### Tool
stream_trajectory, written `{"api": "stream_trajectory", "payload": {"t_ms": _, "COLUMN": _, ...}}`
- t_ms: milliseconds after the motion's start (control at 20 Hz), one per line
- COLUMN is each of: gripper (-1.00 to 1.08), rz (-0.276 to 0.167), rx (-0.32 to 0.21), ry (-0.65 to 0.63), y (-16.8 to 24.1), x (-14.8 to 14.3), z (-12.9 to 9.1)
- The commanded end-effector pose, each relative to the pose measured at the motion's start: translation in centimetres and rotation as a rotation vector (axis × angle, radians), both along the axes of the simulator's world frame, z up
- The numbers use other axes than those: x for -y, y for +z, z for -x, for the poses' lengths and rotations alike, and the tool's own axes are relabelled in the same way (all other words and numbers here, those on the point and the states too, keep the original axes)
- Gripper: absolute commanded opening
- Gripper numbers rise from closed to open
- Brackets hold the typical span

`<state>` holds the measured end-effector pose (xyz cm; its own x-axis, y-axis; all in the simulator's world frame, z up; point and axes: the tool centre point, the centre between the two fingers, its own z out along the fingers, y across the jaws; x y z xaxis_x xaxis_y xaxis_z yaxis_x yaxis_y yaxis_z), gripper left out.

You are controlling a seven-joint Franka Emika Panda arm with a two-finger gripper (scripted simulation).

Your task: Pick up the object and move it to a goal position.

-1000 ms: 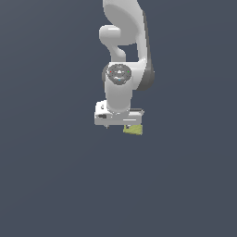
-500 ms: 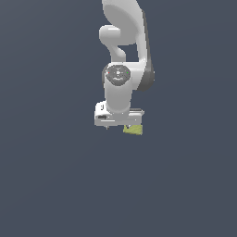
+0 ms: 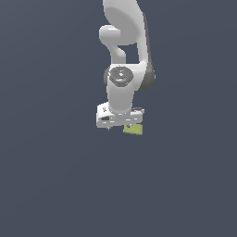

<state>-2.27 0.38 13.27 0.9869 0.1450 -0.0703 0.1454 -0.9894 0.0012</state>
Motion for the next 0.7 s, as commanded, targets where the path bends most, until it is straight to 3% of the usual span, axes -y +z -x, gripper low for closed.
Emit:
{"api": "stream_trajectory", "payload": {"t_ms": 0, "gripper": 1.0, "rz": -0.001, "rx": 0.001, "ry": 0.051, "y": -0.4, "x": -0.3, "z": 0.2}}
{"api": "stream_trajectory", "payload": {"t_ms": 650, "gripper": 1.0, "rz": -0.013, "rx": 0.014, "ry": 0.459, "y": -3.1, "x": -2.7, "z": 2.3}}
